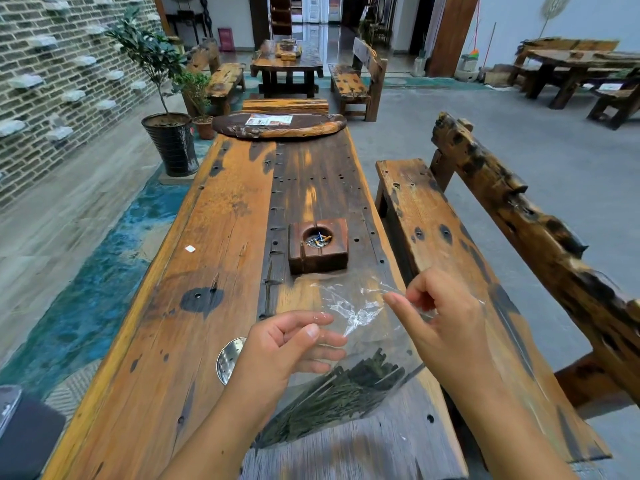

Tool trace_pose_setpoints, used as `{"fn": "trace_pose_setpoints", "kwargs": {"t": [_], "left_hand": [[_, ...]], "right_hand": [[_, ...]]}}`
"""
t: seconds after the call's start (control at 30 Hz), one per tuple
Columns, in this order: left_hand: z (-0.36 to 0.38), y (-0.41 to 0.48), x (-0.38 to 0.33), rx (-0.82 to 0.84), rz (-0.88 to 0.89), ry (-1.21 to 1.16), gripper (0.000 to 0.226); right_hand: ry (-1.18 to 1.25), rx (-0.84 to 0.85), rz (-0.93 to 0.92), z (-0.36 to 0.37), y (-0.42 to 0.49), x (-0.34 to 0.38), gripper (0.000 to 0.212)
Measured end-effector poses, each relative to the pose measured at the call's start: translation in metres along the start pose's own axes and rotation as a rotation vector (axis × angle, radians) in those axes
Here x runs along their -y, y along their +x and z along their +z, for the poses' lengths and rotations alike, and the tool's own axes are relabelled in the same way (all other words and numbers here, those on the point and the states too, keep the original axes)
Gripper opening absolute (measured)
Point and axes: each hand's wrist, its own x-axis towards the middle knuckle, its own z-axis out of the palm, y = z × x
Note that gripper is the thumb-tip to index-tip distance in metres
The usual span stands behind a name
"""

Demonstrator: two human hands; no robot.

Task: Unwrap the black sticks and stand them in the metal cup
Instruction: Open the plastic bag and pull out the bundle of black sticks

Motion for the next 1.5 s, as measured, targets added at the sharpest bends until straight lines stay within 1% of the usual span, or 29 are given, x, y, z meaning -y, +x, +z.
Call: {"fn": "trace_pose_setpoints", "kwargs": {"t": [0.1, 0.2, 0.33, 0.43, 0.53, 0.63, 0.73, 0.87, 1.1, 1.2, 1.33, 1.5], "left_hand": [[-0.001, 0.000, 0.001, -0.003, -0.002, -0.002, 0.020], [-0.002, -0.001, 0.002, -0.009, -0.004, -0.006, 0.020], [-0.004, -0.003, 0.003, -0.019, 0.003, -0.002, 0.020], [-0.007, -0.003, 0.004, -0.023, 0.008, -0.007, 0.020], [-0.010, -0.004, 0.005, -0.019, 0.006, -0.006, 0.019], [-0.014, -0.004, 0.005, -0.015, 0.002, -0.006, 0.020], [-0.017, -0.004, 0.006, -0.013, 0.002, -0.001, 0.021], [-0.019, -0.004, 0.005, -0.021, 0.011, 0.000, 0.023], [-0.022, -0.004, 0.006, -0.030, 0.021, 0.029, 0.021], [-0.023, -0.006, 0.007, -0.043, 0.017, 0.021, 0.021], [-0.024, -0.007, 0.007, -0.050, 0.016, 0.029, 0.021], [-0.023, -0.008, 0.004, -0.047, 0.011, 0.007, 0.023]], "right_hand": [[-0.057, -0.007, 0.007, 0.000, -0.001, -0.001, 0.036], [-0.106, 0.002, 0.025, 0.000, -0.002, -0.002, 0.036], [-0.165, -0.002, -0.013, 0.005, -0.001, -0.003, 0.040], [-0.153, -0.028, -0.065, 0.008, -0.001, -0.004, 0.044], [-0.117, -0.036, -0.089, 0.010, 0.003, -0.004, 0.044], [-0.067, 0.016, -0.073, 0.008, 0.012, -0.004, 0.045], [-0.072, 0.073, -0.109, 0.006, 0.022, -0.005, 0.042], [-0.095, 0.192, -0.099, 0.003, 0.037, -0.006, 0.041], [-0.024, 0.505, -0.013, -0.003, 0.059, -0.009, 0.049], [0.087, 0.637, 0.083, -0.006, 0.073, -0.009, 0.052], [0.176, 0.834, 0.192, -0.009, 0.090, -0.008, 0.046], [0.308, 1.080, 0.352, -0.011, 0.106, -0.008, 0.045]]}}
